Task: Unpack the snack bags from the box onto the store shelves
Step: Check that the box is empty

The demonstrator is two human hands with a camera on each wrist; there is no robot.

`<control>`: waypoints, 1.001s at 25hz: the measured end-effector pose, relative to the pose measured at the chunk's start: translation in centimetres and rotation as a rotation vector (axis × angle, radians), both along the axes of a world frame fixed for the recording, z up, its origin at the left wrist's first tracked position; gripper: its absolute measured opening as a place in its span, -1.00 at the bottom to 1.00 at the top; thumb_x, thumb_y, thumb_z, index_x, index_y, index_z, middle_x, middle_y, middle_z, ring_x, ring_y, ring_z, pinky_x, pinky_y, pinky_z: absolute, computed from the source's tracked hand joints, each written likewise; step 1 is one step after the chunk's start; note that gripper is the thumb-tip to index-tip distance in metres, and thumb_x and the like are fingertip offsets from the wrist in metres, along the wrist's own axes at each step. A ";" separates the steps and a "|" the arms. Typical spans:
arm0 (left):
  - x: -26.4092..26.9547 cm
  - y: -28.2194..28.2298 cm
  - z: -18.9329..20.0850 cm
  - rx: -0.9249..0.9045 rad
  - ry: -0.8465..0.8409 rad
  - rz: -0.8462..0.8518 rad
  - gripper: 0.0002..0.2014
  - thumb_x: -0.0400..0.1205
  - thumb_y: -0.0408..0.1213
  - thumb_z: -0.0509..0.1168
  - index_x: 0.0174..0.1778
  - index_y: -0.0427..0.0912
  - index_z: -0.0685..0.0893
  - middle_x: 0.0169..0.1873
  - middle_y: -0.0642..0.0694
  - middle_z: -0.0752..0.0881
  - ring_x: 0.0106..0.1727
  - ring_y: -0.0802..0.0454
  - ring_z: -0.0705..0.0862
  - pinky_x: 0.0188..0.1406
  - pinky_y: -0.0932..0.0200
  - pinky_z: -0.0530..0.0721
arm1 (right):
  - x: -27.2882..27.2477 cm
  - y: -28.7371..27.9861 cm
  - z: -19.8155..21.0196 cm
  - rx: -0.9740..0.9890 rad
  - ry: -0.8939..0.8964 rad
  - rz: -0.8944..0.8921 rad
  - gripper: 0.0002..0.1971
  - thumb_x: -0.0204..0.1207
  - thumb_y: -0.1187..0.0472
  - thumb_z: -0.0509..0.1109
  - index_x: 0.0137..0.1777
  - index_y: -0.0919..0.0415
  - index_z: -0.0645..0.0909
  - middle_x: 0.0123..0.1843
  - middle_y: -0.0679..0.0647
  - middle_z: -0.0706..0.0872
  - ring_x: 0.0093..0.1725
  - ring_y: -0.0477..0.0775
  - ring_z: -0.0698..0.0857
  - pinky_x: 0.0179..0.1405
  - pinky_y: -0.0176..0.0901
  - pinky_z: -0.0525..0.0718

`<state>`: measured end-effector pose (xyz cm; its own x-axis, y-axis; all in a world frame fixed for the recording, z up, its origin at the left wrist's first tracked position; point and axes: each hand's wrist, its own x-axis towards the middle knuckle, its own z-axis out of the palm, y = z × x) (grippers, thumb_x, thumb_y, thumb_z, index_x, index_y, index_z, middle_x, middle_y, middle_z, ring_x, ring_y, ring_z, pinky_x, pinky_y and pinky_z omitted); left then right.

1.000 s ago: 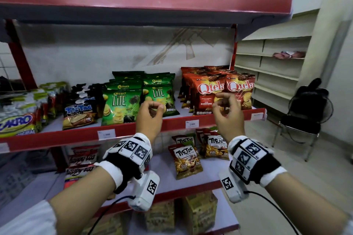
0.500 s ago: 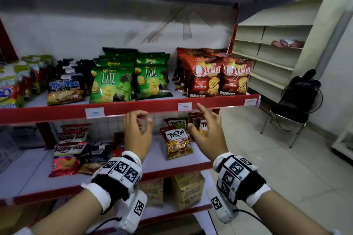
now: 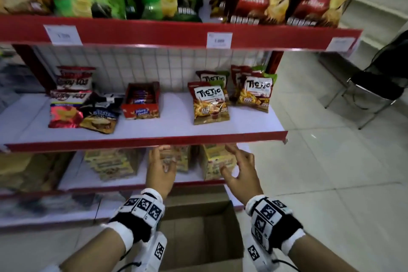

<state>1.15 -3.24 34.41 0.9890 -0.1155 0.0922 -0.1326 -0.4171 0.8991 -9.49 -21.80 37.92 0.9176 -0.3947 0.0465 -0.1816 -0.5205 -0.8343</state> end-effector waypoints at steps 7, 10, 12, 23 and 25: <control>-0.1 5.1 -12.1 0.141 0.245 0.078 -0.60 0.57 -0.53 0.33 0.34 -0.38 0.47 0.37 -0.34 0.47 0.38 -0.33 0.48 0.39 -0.21 0.48 | -2.2 -0.5 -12.0 -0.014 0.247 0.022 -0.40 0.52 0.26 0.41 0.54 -0.05 0.36 0.40 0.10 0.37 0.43 0.10 0.48 0.48 -0.19 0.38; -0.6 8.7 -18.9 0.225 0.353 0.127 -0.55 0.56 -0.48 0.37 0.37 -0.37 0.48 0.36 -0.38 0.51 0.38 -0.35 0.48 0.38 -0.20 0.47 | -3.6 -0.4 -18.8 -0.008 0.331 -0.020 -0.40 0.50 0.28 0.44 0.53 0.01 0.39 0.28 0.13 0.41 0.33 0.19 0.54 0.48 -0.04 0.43; -1.1 11.0 -23.2 0.242 0.412 0.132 -0.54 0.56 -0.48 0.37 0.39 -0.32 0.48 0.39 -0.36 0.49 0.40 -0.33 0.47 0.40 -0.20 0.46 | -4.5 -0.7 -23.3 -0.045 0.379 -0.013 -0.41 0.50 0.27 0.44 0.53 0.03 0.38 0.34 0.19 0.45 0.37 0.13 0.46 0.47 -0.16 0.35; 2.6 19.3 -47.7 0.660 0.625 -0.152 -0.13 0.58 0.13 0.30 0.63 0.28 -0.19 0.63 -0.31 0.11 0.61 -0.35 0.17 0.54 -0.20 0.24 | -7.1 -6.4 -50.1 -0.330 0.805 0.048 -0.03 0.47 -0.05 0.45 0.68 0.04 -0.15 0.72 0.08 -0.13 0.67 0.22 0.09 0.60 0.17 0.21; 3.3 19.0 -51.6 0.639 0.525 -0.264 -0.14 0.60 0.14 0.23 0.60 0.30 -0.28 0.69 -0.07 -0.09 0.69 -0.19 -0.05 0.63 -0.18 0.08 | -7.9 -7.3 -53.9 -0.342 0.775 0.067 0.06 0.44 -0.04 0.49 0.66 0.04 -0.27 0.67 -0.06 -0.38 0.69 0.18 -0.02 0.63 0.13 0.14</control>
